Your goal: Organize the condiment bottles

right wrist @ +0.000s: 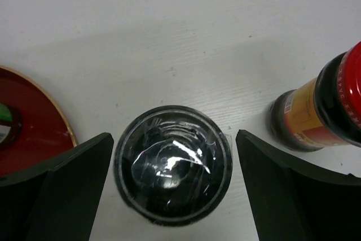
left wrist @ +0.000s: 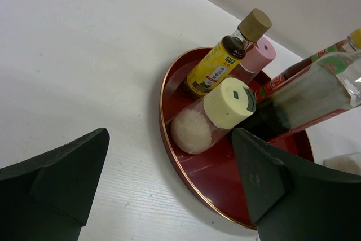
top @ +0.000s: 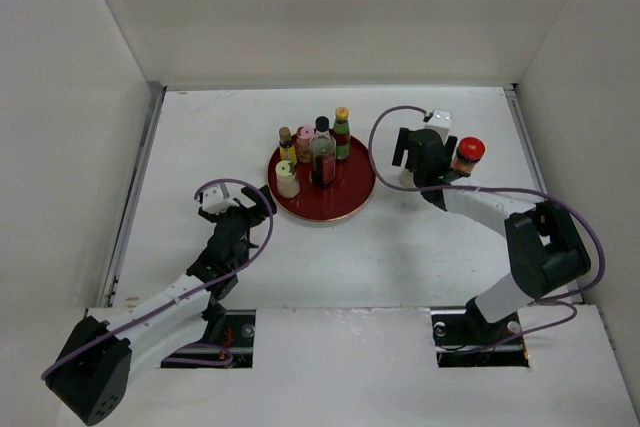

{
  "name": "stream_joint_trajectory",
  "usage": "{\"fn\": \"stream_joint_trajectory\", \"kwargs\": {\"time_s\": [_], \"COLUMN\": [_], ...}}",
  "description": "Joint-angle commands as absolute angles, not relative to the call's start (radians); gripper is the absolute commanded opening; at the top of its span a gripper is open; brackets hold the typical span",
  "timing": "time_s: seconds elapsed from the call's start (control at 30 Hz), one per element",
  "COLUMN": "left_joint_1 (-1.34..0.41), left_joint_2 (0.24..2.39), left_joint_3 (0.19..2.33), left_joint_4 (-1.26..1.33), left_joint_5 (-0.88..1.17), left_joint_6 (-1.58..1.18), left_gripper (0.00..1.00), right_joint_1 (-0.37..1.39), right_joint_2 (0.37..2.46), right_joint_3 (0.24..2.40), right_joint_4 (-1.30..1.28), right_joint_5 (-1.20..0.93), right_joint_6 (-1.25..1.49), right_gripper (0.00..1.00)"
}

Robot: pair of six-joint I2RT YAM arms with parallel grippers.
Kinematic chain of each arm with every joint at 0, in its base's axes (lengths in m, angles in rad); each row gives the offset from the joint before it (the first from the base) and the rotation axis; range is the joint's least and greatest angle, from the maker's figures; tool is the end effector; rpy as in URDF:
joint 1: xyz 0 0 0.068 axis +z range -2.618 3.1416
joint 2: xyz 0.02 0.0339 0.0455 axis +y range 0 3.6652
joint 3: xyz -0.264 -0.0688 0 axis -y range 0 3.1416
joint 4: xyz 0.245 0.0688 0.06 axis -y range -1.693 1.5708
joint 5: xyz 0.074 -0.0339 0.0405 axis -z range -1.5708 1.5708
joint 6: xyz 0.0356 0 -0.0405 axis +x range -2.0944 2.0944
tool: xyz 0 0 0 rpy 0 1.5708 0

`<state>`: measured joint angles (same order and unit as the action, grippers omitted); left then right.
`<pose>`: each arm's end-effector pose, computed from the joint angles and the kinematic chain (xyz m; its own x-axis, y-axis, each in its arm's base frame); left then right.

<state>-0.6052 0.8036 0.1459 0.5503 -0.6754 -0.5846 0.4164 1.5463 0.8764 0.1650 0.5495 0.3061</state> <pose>0.1513 -0.0776 0.1903 -0.0364 -0.4985 -0.8661 -0.1047 0.8638 -0.4928 0.3131 0.1182 0.2219 -0.3998 0.1042 -0.9107 0.2030 0.9789 0.0229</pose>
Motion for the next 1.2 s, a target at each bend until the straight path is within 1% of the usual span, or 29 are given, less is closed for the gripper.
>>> {"fn": "stream_joint_trajectory", "kwargs": {"time_s": [0.0, 0.1, 0.13, 0.2, 0.37, 0.57, 0.8, 1.0, 1.07, 1.17], "left_joint_1": [-0.613, -0.613, -0.611, -0.611, -0.613, -0.611, -0.608, -0.608, -0.608, -0.610], "left_joint_2": [0.808, 0.801, 0.798, 0.798, 0.818, 0.819, 0.818, 0.812, 0.811, 0.819], "left_joint_3": [0.150, 0.149, 0.147, 0.147, 0.150, 0.149, 0.149, 0.147, 0.147, 0.149], "left_joint_4": [0.600, 0.600, 0.600, 0.600, 0.604, 0.612, 0.611, 0.609, 0.609, 0.612], "left_joint_5": [-0.669, -0.669, -0.669, -0.669, -0.669, -0.669, -0.669, -0.669, -0.669, -0.669], "left_joint_6": [-0.594, -0.594, -0.594, -0.594, -0.594, -0.594, -0.594, -0.592, -0.592, -0.592], "left_gripper": [0.91, 0.91, 0.91, 0.91, 0.91, 0.91, 0.91, 0.91, 0.91, 0.91], "right_joint_1": [0.407, 0.410, 0.412, 0.436, 0.536, 0.608, 0.657, 0.668, 0.673, 0.680], "right_joint_2": [1.581, 1.586, 1.572, 1.528, 1.473, 1.561, 1.673, 1.741, 1.743, 1.706], "right_joint_3": [0.942, 0.948, 0.940, 0.922, 0.939, 1.038, 1.083, 1.081, 1.077, 1.063], "right_joint_4": [0.241, 0.250, 0.261, 0.299, 0.373, 0.376, 0.413, 0.446, 0.448, 0.439], "right_joint_5": [0.551, 0.561, 0.572, 0.586, 0.578, 0.540, 0.515, 0.497, 0.500, 0.509], "right_joint_6": [0.322, 0.319, 0.316, 0.295, 0.252, 0.255, 0.267, 0.282, 0.282, 0.278], "right_gripper": [0.89, 0.63, 0.57, 0.53, 0.52, 0.53, 0.55, 0.61, 0.67, 0.85]}}
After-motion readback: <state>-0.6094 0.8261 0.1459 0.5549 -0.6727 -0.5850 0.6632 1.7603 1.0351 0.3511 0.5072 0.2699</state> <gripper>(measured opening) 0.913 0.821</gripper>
